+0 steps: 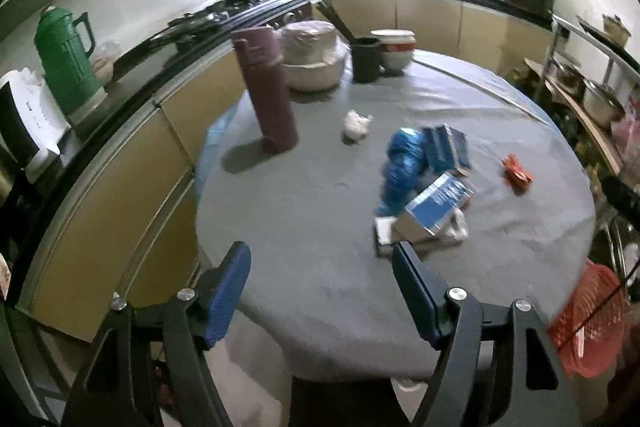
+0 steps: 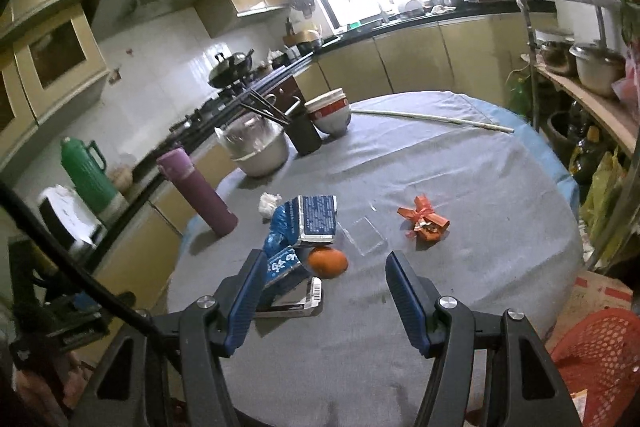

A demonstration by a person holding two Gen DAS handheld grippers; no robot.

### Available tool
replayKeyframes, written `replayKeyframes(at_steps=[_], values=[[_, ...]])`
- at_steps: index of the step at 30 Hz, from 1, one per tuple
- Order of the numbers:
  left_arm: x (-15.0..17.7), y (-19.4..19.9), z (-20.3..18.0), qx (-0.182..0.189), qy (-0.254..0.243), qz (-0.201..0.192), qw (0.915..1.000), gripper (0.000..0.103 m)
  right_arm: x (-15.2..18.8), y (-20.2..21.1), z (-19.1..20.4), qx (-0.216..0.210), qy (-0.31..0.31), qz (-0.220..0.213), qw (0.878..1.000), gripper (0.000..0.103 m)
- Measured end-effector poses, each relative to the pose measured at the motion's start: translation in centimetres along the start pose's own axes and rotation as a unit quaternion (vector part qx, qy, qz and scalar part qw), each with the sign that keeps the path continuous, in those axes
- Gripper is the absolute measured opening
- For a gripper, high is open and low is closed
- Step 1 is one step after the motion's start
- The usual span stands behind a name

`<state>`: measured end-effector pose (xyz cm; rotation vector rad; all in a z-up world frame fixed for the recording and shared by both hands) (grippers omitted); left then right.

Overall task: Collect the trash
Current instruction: 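Bring both open tools back over the table, then grasp the orange candy wrapper with the right tool while the left tool grasps the blue toothpaste box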

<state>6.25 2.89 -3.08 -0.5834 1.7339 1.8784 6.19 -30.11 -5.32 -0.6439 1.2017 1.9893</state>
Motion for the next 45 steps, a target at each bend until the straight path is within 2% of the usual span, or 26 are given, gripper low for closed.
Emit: replayKeyframes(at_steps=[5, 9, 13, 16, 23, 26, 29, 33, 39, 45], values=[[1.1, 1.9, -2.0, -0.002, -0.019, 0.008, 0.9998, 0.074, 0.3, 2.8, -2.5, -0.019, -0.035, -0.02, 0.999, 0.065], [0.6, 3.6, -3.5, 0.0, -0.035, -0.019, 0.9992, 0.075, 1.3, 4.3, -4.4, -0.024, -0.061, -0.02, 0.998, 0.065], [0.2, 4.2, -5.0, 0.032, -0.041, -0.047, 0.9975, 0.082, 2.3, 5.1, -5.7, -0.017, -0.072, -0.01, 0.997, 0.065], [0.1, 3.4, -5.6, 0.046, -0.049, -0.057, 0.9962, 0.082, 2.5, 5.1, -6.0, -0.009, -0.073, 0.002, 0.997, 0.065], [1.5, -1.6, -4.2, 0.097, -0.022, -0.015, 0.9949, 0.082, 1.6, 4.2, -5.2, 0.015, -0.07, 0.019, 0.997, 0.065], [1.8, -3.4, -2.4, 0.108, -0.004, -0.009, 0.9941, 0.082, 1.5, 2.8, -4.7, 0.026, -0.079, 0.034, 0.996, 0.065], [1.6, -5.2, -1.5, 0.134, 0.009, 0.001, 0.9909, 0.082, 1.0, 0.9, -4.3, 0.038, -0.079, 0.053, 0.995, 0.065], [0.5, -7.2, -1.6, 0.165, 0.001, 0.01, 0.9863, 0.082, -0.1, -2.9, -4.3, 0.056, -0.071, 0.082, 0.993, 0.065], [-1.5, -9.5, -3.6, 0.213, -0.041, 0.013, 0.9762, 0.082, -2.0, -9.8, -6.8, 0.093, -0.061, 0.119, 0.987, 0.065], [-2.6, -10.6, -6.2, 0.245, -0.103, 0.009, 0.964, 0.082, -2.1, -15.9, -8.8, 0.102, -0.047, 0.166, 0.98, 0.065]])
Point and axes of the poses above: each gripper's, at about its wrist camera, not at the fingertips, and y roughly against the way its jaws point, z to its left, x to its underside, the point moved 6 cm from there along -y, roughly the way its jaws point, and after that the axes turned 2 degrees about x, right-handed, at the moved point
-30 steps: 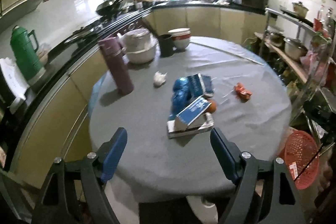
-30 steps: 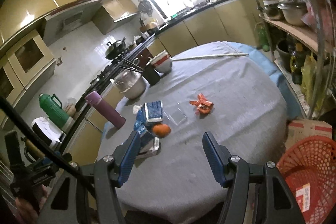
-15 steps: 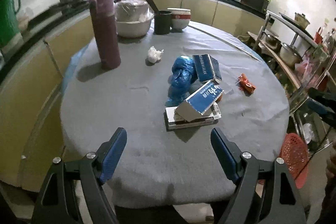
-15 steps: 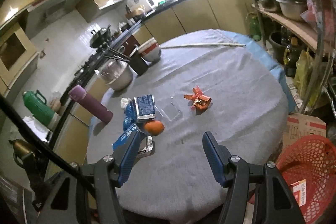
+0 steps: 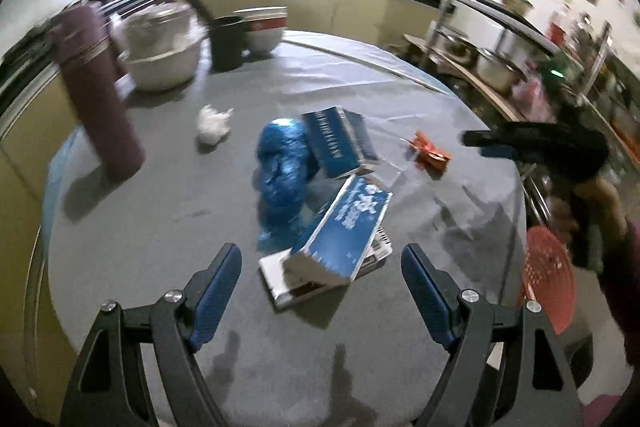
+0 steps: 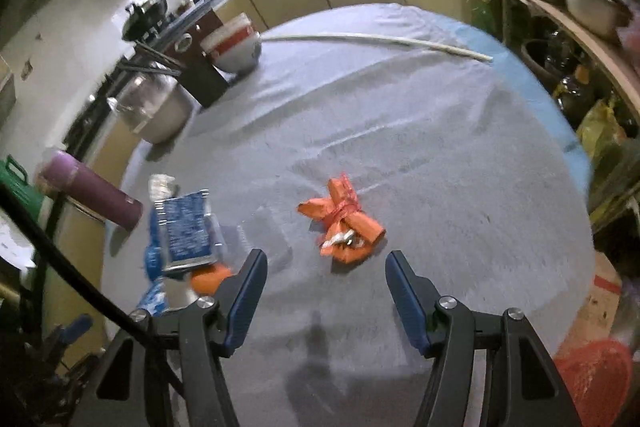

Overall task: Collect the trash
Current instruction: 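Grasp the orange candy wrapper with the right tool while the left tool grasps the blue toothpaste box, then carry the wrapper and blue box with both tools over the red basket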

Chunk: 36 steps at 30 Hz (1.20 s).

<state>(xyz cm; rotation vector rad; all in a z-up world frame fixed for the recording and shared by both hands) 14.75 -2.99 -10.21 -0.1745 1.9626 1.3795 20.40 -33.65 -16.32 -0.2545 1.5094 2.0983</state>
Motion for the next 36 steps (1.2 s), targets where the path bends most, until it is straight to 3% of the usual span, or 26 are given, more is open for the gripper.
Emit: replayKeyframes(at_steps=[5, 10, 14, 18, 22, 24, 26, 36], values=[[-0.8, -1.7, -0.8, 0.027, -0.035, 0.01, 0.999, 0.082, -1.2, -3.9, -0.3, 0.009, 0.021, 0.024, 0.999, 0.065], [-1.1, -3.8, -0.6, 0.037, -0.035, 0.033, 0.9982, 0.082, -1.7, -6.8, -1.2, 0.007, 0.012, 0.044, 0.999, 0.063], [-1.4, -5.1, -0.7, 0.046, -0.034, 0.043, 0.9975, 0.082, -1.5, -7.6, -1.2, -0.007, 0.01, 0.039, 0.999, 0.056], [-1.5, -6.3, -0.7, 0.045, -0.031, 0.054, 0.9971, 0.082, -1.3, -7.9, -0.5, -0.009, 0.025, 0.035, 0.999, 0.04], [-1.5, -7.0, -1.0, 0.045, -0.032, 0.056, 0.9969, 0.082, -0.9, -7.8, 0.1, -0.01, 0.04, 0.03, 0.999, 0.035], [-1.5, -7.4, -1.1, 0.042, -0.036, 0.058, 0.9968, 0.076, -0.7, -7.7, 0.1, -0.011, 0.041, 0.025, 0.999, 0.03], [-1.3, -7.8, -1.1, 0.044, -0.036, 0.066, 0.9962, 0.057, -0.6, -7.7, -0.1, -0.015, 0.037, 0.021, 0.999, 0.029], [-1.8, -7.0, -1.5, 0.042, -0.025, 0.04, 0.998, 0.053, 1.2, -5.7, -1.1, -0.053, -0.005, 0.017, 0.998, 0.027]])
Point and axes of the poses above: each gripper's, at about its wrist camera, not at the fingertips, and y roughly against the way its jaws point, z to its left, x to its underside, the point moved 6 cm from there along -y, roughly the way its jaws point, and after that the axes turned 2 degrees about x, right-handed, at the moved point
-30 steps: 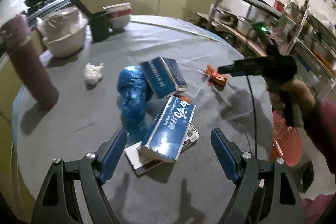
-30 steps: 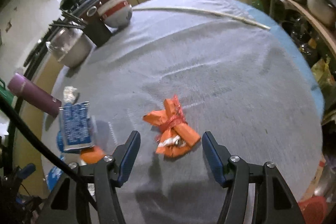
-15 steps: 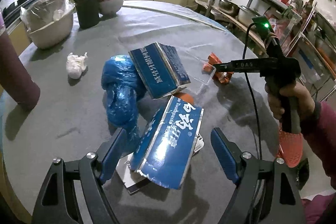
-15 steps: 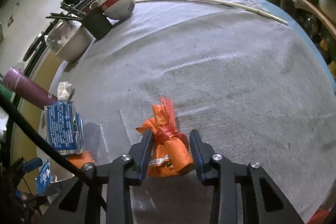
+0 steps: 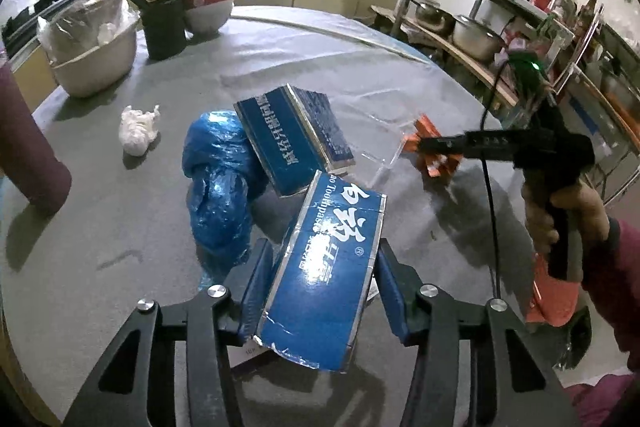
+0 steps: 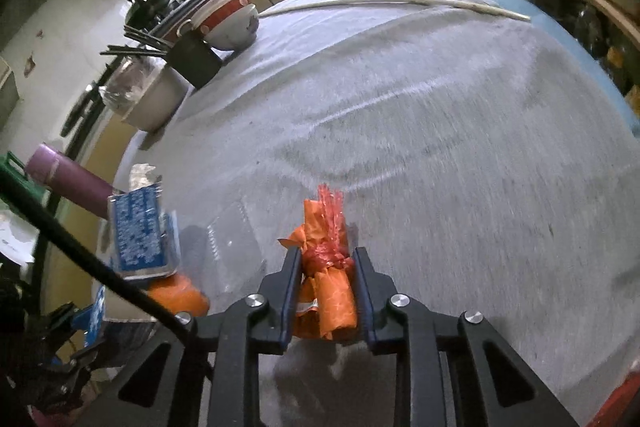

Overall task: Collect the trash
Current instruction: 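Carry the wrapper and blue box with both tools over the red basket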

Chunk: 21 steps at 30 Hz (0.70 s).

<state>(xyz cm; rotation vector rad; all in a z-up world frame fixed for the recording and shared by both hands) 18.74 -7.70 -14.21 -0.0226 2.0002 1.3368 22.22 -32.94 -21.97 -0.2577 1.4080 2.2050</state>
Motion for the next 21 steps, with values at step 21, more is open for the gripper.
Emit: replayKeyframes(at_steps=[21], values=[[2.9, 5.8, -0.9, -0.099, 0.031, -0.035, 0.994, 0.052, 8.6, 4.9, 7.0, -0.061, 0.053, 0.016, 0.997, 0.027]])
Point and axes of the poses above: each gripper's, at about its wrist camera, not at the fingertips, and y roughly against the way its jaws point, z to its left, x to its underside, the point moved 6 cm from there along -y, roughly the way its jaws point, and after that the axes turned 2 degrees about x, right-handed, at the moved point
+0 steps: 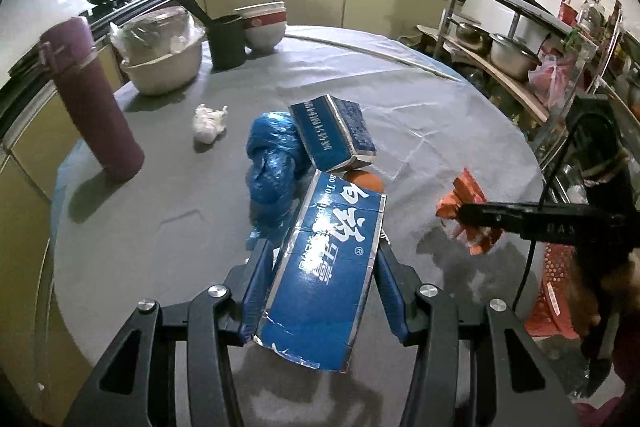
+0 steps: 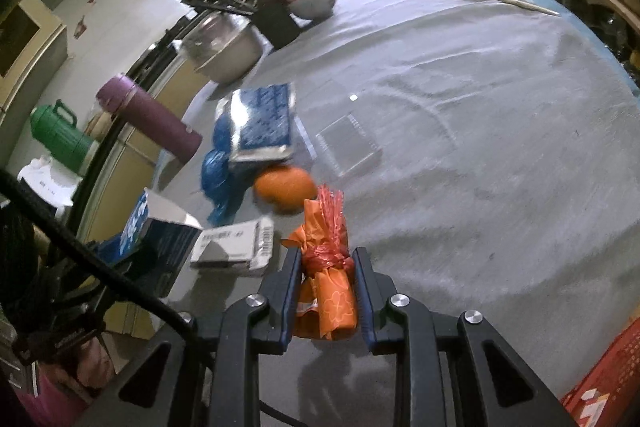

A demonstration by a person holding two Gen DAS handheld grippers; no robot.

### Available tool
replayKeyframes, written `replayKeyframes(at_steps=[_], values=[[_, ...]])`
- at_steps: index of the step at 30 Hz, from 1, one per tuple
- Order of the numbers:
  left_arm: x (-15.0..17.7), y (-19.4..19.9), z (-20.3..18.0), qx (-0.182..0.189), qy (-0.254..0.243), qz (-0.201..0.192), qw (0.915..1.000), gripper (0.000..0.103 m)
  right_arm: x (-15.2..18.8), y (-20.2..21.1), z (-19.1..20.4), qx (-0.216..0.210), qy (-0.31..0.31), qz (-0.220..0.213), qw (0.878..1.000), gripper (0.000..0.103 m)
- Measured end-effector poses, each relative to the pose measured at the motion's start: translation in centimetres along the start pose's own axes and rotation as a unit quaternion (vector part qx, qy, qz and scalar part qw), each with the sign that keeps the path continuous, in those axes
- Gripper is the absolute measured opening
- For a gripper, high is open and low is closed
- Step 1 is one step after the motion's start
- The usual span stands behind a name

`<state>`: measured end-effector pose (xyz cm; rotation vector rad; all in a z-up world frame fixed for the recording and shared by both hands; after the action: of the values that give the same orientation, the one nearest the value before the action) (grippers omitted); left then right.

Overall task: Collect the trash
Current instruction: 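Carry the wrapper and blue box with both tools over the red basket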

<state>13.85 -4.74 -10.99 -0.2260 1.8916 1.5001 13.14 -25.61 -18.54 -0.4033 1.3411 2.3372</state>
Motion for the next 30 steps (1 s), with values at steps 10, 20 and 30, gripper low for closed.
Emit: replayKeyframes(at_steps=[10, 20, 30], values=[[1.5, 2.5, 0.8, -0.009, 0.012, -0.014, 0.9998, 0.052, 2.0, 1.3, 2.3, -0.014, 0.005, -0.003, 1.0, 0.027], [5.1, 3.7, 1.3, 0.004, 0.033, -0.004, 0.9994, 0.052, 5.2, 2.1, 4.0, -0.03, -0.002, -0.001, 1.0, 0.027], [6.8, 4.7, -1.3, 0.014, 0.011, 0.002, 0.9998, 0.053, 7.8, 3.5, 4.4, -0.046, -0.01, -0.008, 0.999, 0.027]])
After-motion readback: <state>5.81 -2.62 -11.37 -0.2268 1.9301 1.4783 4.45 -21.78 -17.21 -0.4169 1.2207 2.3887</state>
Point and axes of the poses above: each gripper's, at about its wrist camera, not at the fingertips, and y roughly against the way its jaws point, z to its left, x to its underside, the point moved 6 cm from there along -y, roughly the way its jaws point, and after that the axes turned 2 degrees about x, right-handed, at the moved point
